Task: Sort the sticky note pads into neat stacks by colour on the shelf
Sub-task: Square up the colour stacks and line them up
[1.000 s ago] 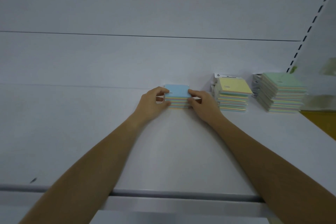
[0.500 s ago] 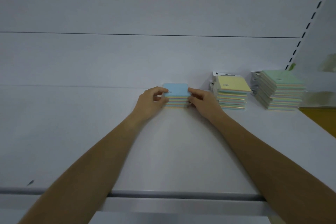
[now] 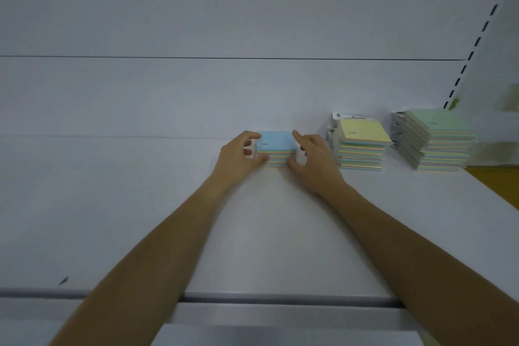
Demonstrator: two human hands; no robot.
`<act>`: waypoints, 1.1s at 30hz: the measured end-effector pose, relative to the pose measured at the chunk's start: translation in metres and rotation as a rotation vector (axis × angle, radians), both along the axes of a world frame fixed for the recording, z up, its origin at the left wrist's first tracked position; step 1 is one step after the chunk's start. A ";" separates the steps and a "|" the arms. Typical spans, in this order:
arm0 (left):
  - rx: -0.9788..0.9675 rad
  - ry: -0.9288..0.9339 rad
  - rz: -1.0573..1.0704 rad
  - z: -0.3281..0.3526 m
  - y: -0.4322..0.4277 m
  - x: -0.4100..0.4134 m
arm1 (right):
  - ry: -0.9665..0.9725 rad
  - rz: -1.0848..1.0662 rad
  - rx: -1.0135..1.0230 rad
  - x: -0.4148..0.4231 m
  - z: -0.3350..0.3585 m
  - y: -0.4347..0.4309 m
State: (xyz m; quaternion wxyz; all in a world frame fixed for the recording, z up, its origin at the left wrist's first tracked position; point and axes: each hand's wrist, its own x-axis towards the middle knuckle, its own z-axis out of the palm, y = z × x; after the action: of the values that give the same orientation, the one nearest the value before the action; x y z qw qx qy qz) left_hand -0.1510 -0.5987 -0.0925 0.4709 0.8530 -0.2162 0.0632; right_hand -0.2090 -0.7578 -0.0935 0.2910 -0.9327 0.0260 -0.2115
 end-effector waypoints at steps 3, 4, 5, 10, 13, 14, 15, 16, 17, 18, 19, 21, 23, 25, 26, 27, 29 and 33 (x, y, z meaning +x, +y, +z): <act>0.023 -0.106 0.063 0.008 0.000 -0.004 | -0.177 -0.004 0.004 -0.007 0.015 0.001; 0.011 -0.143 0.081 0.013 -0.003 -0.006 | -0.220 0.004 -0.002 -0.009 0.023 -0.003; 0.010 -0.184 0.090 0.018 -0.007 -0.009 | -0.257 0.009 -0.014 -0.010 0.033 -0.009; 0.068 -0.256 0.002 0.045 -0.063 -0.029 | -0.351 -0.011 -0.070 -0.028 0.062 -0.078; 0.060 -0.217 -0.048 0.048 -0.107 -0.042 | -0.245 -0.098 -0.067 -0.041 0.055 -0.114; 0.062 -0.202 -0.055 0.046 -0.124 -0.047 | -0.219 -0.117 -0.069 -0.045 0.050 -0.124; 0.060 -0.171 -0.043 0.044 -0.139 -0.052 | -0.205 -0.125 -0.062 -0.049 0.045 -0.131; 0.045 -0.122 -0.018 0.040 -0.152 -0.056 | -0.199 -0.121 -0.039 -0.049 0.037 -0.138; 0.006 -0.056 0.014 0.037 -0.163 -0.060 | -0.193 -0.114 -0.014 -0.051 0.031 -0.141; -0.044 0.012 0.042 0.033 -0.171 -0.062 | -0.184 -0.102 0.011 -0.049 0.022 -0.145; -0.086 0.070 0.060 0.027 -0.176 -0.064 | -0.157 -0.083 0.034 -0.050 0.015 -0.146; -0.119 0.171 0.058 0.020 -0.180 -0.065 | -0.085 -0.025 0.082 -0.048 0.007 -0.148; -0.107 0.255 0.022 0.014 -0.176 -0.067 | 0.023 -0.008 0.114 -0.047 0.004 -0.147; -0.054 0.268 -0.015 0.010 -0.171 -0.067 | 0.108 -0.021 0.149 -0.044 0.001 -0.147; -0.018 0.248 -0.017 0.006 -0.169 -0.066 | 0.125 -0.033 0.161 -0.042 -0.001 -0.148; 0.020 0.222 -0.014 0.004 -0.169 -0.067 | 0.132 -0.039 0.174 -0.043 0.000 -0.148; 0.053 0.148 0.005 0.002 -0.168 -0.069 | 0.122 -0.037 0.232 -0.046 0.001 -0.149; 0.068 0.018 0.021 0.001 -0.170 -0.067 | 0.096 -0.051 0.315 -0.052 0.003 -0.149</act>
State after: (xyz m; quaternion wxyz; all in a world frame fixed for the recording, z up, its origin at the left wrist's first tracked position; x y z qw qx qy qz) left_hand -0.2176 -0.7686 -0.0912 0.4429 0.8712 -0.2049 0.0532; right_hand -0.2615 -0.9067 -0.0904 0.4265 -0.8836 0.0966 -0.1674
